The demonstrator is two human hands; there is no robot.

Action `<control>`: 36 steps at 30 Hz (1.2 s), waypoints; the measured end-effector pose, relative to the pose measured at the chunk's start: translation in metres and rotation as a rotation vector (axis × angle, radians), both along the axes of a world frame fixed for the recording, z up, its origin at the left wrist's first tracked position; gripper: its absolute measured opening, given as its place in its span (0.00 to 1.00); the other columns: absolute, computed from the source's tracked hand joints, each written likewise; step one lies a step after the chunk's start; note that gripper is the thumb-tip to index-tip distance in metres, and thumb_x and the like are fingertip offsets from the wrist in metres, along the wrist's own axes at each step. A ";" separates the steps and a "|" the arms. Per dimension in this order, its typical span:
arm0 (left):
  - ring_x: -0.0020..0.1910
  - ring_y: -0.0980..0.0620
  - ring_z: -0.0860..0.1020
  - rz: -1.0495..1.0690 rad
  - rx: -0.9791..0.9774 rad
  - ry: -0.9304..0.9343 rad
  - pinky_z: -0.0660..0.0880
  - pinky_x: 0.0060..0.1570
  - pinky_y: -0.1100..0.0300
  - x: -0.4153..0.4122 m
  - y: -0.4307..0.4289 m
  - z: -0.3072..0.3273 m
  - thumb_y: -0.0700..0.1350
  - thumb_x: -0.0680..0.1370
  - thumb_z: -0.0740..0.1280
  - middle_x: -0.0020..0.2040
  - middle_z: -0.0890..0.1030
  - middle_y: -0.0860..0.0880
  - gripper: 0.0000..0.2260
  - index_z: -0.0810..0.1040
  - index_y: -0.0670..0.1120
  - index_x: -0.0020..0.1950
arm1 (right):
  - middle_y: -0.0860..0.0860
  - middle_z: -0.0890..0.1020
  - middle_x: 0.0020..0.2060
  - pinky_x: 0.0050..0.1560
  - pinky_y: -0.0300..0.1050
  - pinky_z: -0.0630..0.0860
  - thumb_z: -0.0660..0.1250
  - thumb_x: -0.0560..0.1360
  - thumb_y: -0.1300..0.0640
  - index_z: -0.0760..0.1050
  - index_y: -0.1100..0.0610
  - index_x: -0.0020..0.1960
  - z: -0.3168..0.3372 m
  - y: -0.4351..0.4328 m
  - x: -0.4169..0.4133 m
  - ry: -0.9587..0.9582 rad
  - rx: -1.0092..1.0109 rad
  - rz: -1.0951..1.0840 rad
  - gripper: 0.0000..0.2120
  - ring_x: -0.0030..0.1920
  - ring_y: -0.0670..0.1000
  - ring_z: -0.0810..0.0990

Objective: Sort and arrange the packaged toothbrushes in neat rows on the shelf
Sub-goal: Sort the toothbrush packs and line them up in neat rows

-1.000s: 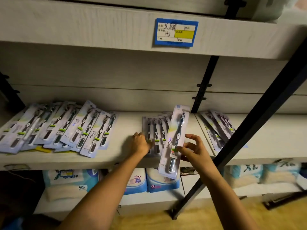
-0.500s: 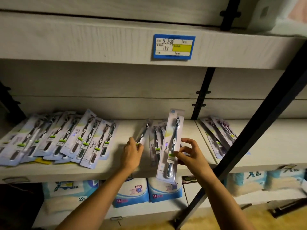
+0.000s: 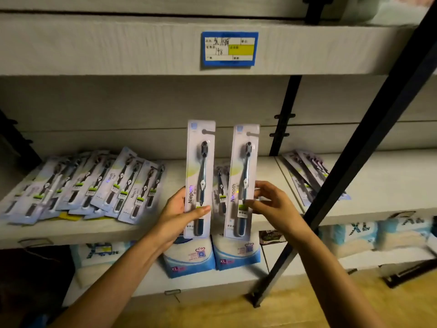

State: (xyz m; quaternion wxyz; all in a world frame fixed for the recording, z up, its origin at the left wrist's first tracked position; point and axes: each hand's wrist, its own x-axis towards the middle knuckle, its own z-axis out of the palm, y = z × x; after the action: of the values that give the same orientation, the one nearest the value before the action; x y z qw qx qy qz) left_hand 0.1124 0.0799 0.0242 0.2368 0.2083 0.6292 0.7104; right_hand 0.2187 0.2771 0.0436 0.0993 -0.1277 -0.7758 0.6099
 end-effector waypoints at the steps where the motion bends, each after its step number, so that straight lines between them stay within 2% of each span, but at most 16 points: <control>1: 0.49 0.57 0.82 -0.007 0.003 0.007 0.77 0.47 0.67 0.009 0.003 0.003 0.28 0.71 0.66 0.48 0.85 0.53 0.18 0.75 0.47 0.56 | 0.49 0.80 0.49 0.48 0.39 0.80 0.67 0.74 0.62 0.71 0.53 0.61 0.002 0.003 0.007 0.016 0.012 0.007 0.17 0.49 0.45 0.82; 3: 0.51 0.58 0.81 -0.023 0.009 0.017 0.77 0.47 0.67 0.025 0.012 0.007 0.28 0.72 0.65 0.49 0.84 0.54 0.19 0.74 0.48 0.57 | 0.48 0.80 0.50 0.47 0.36 0.79 0.67 0.74 0.62 0.70 0.53 0.61 0.006 0.012 0.023 0.036 0.030 0.028 0.17 0.49 0.44 0.82; 7: 0.53 0.58 0.80 -0.028 -0.015 0.041 0.76 0.47 0.67 0.060 0.035 0.010 0.30 0.73 0.65 0.51 0.84 0.55 0.19 0.73 0.49 0.57 | 0.48 0.79 0.50 0.46 0.36 0.79 0.67 0.74 0.63 0.70 0.50 0.59 0.010 0.037 0.058 0.066 0.051 0.081 0.16 0.49 0.45 0.82; 9: 0.52 0.57 0.81 -0.011 -0.015 0.024 0.77 0.47 0.66 0.080 0.051 0.009 0.30 0.73 0.65 0.51 0.84 0.54 0.19 0.73 0.50 0.57 | 0.50 0.79 0.50 0.47 0.39 0.81 0.66 0.74 0.63 0.70 0.48 0.58 0.012 0.055 0.077 0.067 0.039 0.112 0.16 0.49 0.47 0.83; 12: 0.51 0.57 0.81 0.032 -0.021 -0.003 0.79 0.50 0.63 0.117 0.080 0.006 0.29 0.72 0.65 0.49 0.84 0.53 0.19 0.73 0.49 0.57 | 0.52 0.80 0.51 0.49 0.46 0.82 0.65 0.74 0.64 0.70 0.51 0.59 0.012 0.086 0.106 0.047 -0.013 0.175 0.16 0.50 0.50 0.83; 16: 0.48 0.60 0.82 0.081 -0.034 -0.033 0.78 0.44 0.68 0.165 0.119 0.003 0.28 0.73 0.64 0.45 0.85 0.56 0.19 0.73 0.50 0.54 | 0.52 0.80 0.48 0.46 0.50 0.82 0.66 0.74 0.63 0.70 0.50 0.59 0.010 0.122 0.140 0.050 0.030 0.228 0.16 0.48 0.52 0.83; 19: 0.48 0.60 0.81 0.071 -0.051 -0.039 0.77 0.43 0.69 0.192 0.140 0.005 0.29 0.73 0.64 0.45 0.84 0.57 0.19 0.72 0.52 0.54 | 0.57 0.79 0.50 0.46 0.47 0.82 0.66 0.74 0.65 0.71 0.49 0.57 0.010 0.146 0.162 0.061 0.016 0.249 0.16 0.47 0.55 0.83; 21: 0.48 0.61 0.81 0.059 -0.068 -0.037 0.77 0.42 0.70 0.204 0.150 0.006 0.30 0.73 0.64 0.45 0.84 0.58 0.19 0.72 0.52 0.54 | 0.56 0.79 0.51 0.45 0.45 0.82 0.65 0.75 0.65 0.70 0.50 0.57 0.011 0.160 0.176 0.053 0.008 0.262 0.16 0.48 0.54 0.83; 27: 0.53 0.59 0.80 0.005 -0.090 -0.050 0.78 0.48 0.66 0.221 0.186 0.006 0.32 0.73 0.65 0.50 0.84 0.56 0.21 0.71 0.54 0.60 | 0.56 0.80 0.50 0.47 0.51 0.82 0.66 0.74 0.65 0.70 0.57 0.61 0.006 0.200 0.207 0.064 -0.003 0.141 0.17 0.46 0.54 0.84; 33: 0.48 0.61 0.81 -0.038 -0.090 -0.051 0.79 0.45 0.66 0.239 0.245 0.009 0.30 0.74 0.64 0.46 0.84 0.57 0.19 0.72 0.53 0.54 | 0.56 0.80 0.47 0.46 0.43 0.81 0.67 0.73 0.68 0.72 0.59 0.60 0.006 0.249 0.226 0.099 -0.029 0.064 0.16 0.40 0.50 0.82; 36: 0.47 0.60 0.82 -0.016 -0.100 -0.058 0.79 0.46 0.66 0.244 0.281 0.006 0.30 0.74 0.64 0.48 0.84 0.56 0.18 0.73 0.52 0.54 | 0.53 0.80 0.47 0.47 0.48 0.80 0.67 0.74 0.66 0.72 0.56 0.60 0.003 0.287 0.231 0.072 -0.004 0.060 0.17 0.42 0.50 0.83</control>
State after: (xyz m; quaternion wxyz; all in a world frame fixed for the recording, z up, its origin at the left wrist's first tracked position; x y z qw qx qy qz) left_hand 0.3567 0.3608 0.0306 0.2705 0.1805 0.6553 0.6818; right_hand 0.4500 0.5638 0.0466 0.1086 -0.0827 -0.7740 0.6183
